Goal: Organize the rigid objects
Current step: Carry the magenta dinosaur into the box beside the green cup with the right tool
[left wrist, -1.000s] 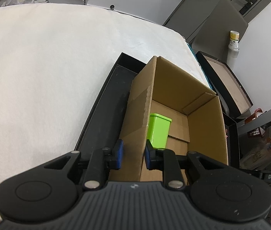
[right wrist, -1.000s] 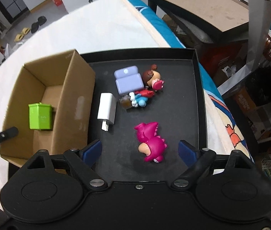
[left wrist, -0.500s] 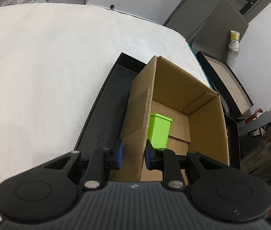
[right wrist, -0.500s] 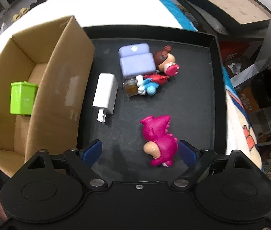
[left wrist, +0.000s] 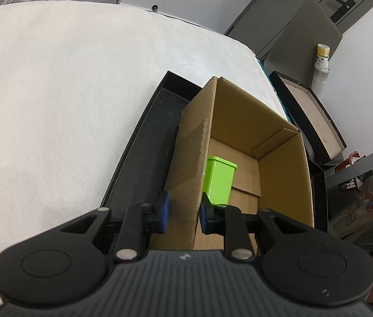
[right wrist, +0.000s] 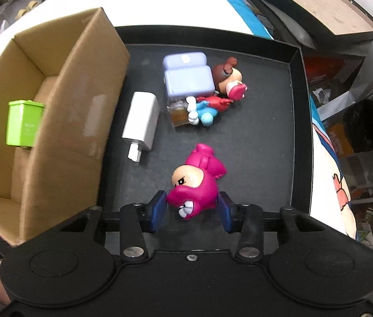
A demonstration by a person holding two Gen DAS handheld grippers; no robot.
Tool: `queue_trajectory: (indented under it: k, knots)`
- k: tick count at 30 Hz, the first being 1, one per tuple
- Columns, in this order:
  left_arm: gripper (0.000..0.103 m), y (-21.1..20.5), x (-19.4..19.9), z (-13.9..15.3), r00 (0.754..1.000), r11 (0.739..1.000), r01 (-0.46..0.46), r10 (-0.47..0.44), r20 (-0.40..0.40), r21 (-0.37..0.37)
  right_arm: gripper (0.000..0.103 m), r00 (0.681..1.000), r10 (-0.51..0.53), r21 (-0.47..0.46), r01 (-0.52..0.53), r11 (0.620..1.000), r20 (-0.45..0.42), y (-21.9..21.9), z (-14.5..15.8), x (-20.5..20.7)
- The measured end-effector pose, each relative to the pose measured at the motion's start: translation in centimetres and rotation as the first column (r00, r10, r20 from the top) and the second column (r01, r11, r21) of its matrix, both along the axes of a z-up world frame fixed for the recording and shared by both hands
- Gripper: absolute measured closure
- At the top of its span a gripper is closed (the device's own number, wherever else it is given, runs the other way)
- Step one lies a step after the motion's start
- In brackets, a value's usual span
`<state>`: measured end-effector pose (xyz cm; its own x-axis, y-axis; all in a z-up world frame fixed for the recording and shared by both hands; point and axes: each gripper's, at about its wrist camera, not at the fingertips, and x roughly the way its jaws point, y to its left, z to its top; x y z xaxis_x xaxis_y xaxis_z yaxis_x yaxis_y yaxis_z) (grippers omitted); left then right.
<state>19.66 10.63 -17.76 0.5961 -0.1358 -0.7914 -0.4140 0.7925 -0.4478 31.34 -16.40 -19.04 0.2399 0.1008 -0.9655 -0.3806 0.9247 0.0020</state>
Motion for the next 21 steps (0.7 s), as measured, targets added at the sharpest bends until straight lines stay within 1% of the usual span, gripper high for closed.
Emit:
queue_trajectory:
  k: [9,21]
  knots:
    - [0.081,0.1,0.2,0.0,1.0,1.0,0.001,-0.001,-0.002,-0.003,0.062,1.0,0.003,0.016,-0.003,1.0,0.008,0.3,1.5,-0.3]
    - [0.081,0.1,0.2,0.0,1.0,1.0,0.003,-0.003,0.002,-0.005,0.062,0.997,0.014,0.03,-0.016,0.999,0.07,1.0,5.8,-0.2]
